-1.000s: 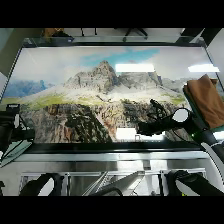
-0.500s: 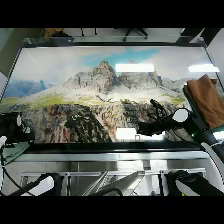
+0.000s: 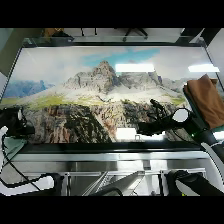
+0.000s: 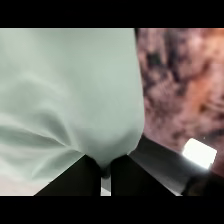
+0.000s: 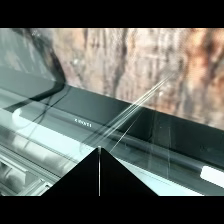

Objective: Fold the shirts.

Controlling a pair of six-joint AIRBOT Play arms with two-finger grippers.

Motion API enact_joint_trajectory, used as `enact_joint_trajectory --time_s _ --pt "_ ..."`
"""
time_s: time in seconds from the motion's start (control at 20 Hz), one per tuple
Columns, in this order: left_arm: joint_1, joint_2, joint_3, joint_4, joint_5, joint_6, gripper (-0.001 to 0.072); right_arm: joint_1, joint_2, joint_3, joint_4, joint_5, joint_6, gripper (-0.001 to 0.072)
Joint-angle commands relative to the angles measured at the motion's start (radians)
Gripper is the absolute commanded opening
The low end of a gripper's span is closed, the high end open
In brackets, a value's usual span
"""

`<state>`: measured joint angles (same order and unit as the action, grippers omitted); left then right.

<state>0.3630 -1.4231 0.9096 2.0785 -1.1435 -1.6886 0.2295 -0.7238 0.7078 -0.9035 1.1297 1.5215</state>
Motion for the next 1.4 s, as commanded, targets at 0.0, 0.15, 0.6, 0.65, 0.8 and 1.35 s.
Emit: enact_joint_trajectory --time_s 0.0,0.15,0.6,0.65,0.8,1.35 --pt "-0.006 -0.015 0.129 -0.053 -0.081 0.061 0.0011 0.001 0.0 0.0 0.0 0.0 0.0 0.0017" --pt "-0.082 0.028 0.282 -0.132 -0.201 0.115 0.001 0.001 0.0 0.0 0.0 0.0 0.0 0.0017" --pt "-0.608 0.344 0.592 -0.663 -0.196 0.037 0.0011 0.001 0.0 0.0 0.0 0.0 0.0 0.0017" --pt "-0.666 0.345 0.589 -0.664 -0.167 0.019 0.0011 0.001 0.0 0.0 0.001 -0.002 0.0 0.0017" --pt "-0.788 0.304 0.535 -0.666 -0.071 -0.008 0.0013 0.001 0.0 0.0 0.0 0.001 0.0 0.0017" --pt "-0.818 0.005 0.533 -0.656 -0.24 0.057 0.0687 -0.163 0.0 0.119 0.0 0.055 -0.112 0.0364"
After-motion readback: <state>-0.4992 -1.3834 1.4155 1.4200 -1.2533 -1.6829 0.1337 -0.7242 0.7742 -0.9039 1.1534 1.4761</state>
